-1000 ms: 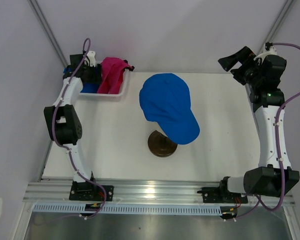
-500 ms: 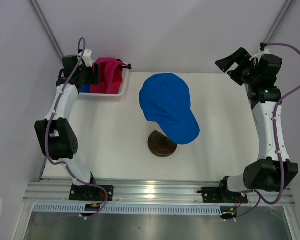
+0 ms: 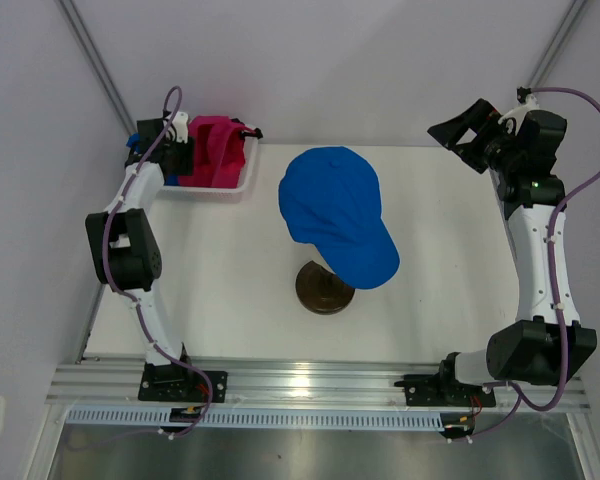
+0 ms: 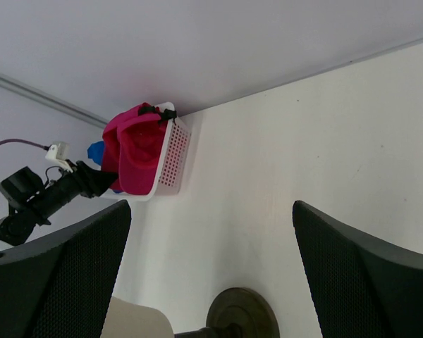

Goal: Stack the hats

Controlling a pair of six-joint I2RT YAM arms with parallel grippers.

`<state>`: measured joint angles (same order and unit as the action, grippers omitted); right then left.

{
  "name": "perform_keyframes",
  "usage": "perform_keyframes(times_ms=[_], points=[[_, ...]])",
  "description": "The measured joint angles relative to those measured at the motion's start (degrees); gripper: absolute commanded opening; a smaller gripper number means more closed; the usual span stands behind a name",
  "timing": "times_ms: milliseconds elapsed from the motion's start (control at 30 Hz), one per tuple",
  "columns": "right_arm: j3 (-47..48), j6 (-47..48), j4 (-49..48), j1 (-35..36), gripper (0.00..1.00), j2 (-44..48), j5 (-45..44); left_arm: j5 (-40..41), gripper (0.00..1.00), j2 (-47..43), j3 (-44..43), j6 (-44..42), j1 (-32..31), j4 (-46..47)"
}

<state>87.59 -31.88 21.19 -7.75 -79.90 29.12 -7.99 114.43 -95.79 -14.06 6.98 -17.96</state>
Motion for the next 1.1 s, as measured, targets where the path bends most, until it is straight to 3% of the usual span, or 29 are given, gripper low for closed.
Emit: perform_keyframes(times_ms=[67, 133, 167, 200, 467, 767, 1000, 1100], points=[[-0.6, 0.0, -0.5, 0.0, 1.00, 0.7, 0.3, -0.3, 0.44, 1.9, -2.1, 0.2, 0.5, 0.2], [-0.8, -0.3, -0.4, 0.0, 1.00, 1.4, -0.5, -0.7, 0.21, 3.2, -3.4, 0.7, 0.7, 0.5], [-0.8, -0.5, -0.4, -0.1, 1.00, 1.8, -1.2, -1.0, 0.04, 3.7, -4.1, 0.9, 0.7, 0.7], [-0.8, -0.6, -0.4, -0.2, 1.00, 2.1, -1.8, -1.3, 0.01, 4.2, -4.7, 1.3, 0.8, 0.7], [1.2, -2.1, -0.7, -1.1, 0.96, 2.1, -2.6, 1.0, 0.01, 2.7, -7.1, 2.3, 0.9, 0.4], [18.0, -2.2, -1.8, 2.9, 0.98, -7.2, 0.2, 12.2, 0.01, -3.8, -26.7, 0.3, -0.4, -6.5], [29.4, -4.3, -4.8, 5.9, 0.98, -16.2, 5.2, 30.6, 0.01, -9.3, -29.6, -18.2, -12.6, -5.6], [29.9, -5.9, -6.6, 5.9, 0.98, -18.8, 7.3, 32.2, 0.01, -7.4, -30.1, -19.7, -16.3, -9.6]])
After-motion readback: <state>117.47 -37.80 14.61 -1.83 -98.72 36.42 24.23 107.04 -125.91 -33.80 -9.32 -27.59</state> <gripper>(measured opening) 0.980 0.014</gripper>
